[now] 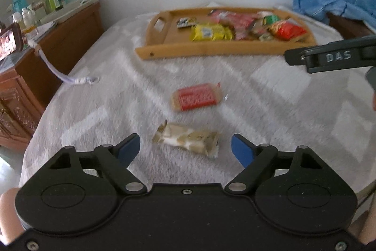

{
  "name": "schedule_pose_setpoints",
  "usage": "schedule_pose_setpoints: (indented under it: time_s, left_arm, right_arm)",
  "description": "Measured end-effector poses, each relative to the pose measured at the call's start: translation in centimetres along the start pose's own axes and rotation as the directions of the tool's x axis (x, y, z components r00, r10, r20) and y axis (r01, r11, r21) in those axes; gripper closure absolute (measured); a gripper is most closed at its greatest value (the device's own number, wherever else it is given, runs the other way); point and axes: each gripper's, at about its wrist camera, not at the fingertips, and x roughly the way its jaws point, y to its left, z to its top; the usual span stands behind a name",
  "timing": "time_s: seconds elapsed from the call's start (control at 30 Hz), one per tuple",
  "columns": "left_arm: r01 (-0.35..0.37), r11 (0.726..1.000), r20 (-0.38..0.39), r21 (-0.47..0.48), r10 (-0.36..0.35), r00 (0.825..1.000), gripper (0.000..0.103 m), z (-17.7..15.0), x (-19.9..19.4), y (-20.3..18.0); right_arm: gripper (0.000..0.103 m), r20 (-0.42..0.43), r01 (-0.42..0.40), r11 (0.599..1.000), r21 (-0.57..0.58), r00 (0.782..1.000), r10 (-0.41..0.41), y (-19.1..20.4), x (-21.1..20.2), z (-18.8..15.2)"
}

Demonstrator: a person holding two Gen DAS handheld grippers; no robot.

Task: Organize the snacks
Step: 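Grasp the cream-wrapped bar on the towel with the left tool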

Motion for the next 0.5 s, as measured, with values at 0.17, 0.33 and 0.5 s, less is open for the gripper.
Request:
schedule_pose_setpoints:
  time_s: [0.17,0.33,0.5]
  left_arm:
    - [0.004,0.999,-0.091,-0.041,-0.008,0.996,0.034,0.1,2.3,0.4]
    - [0.06,0.988,-0.119,-0.144,-0.077,0.99,0.051,1.0,3.9,1.5]
    - [0.089,0.979,-0.086,-0.185,-0.106,0.991,0.094,1.9,4.1,2.3]
  right_arm:
    - [0.0,-0.022,-0.005,1.0,-0.021,1.0,0.005,0.6,0.3,-0.8]
    - [0.0,-0.034,-0.015,0.999,-0.048,0.999,0.013,1.2,0.8,-0.9]
    - [0.0,-0.042,-0.032,0.997,-0.072,0.999,0.029,1.9,1.4,-0.7]
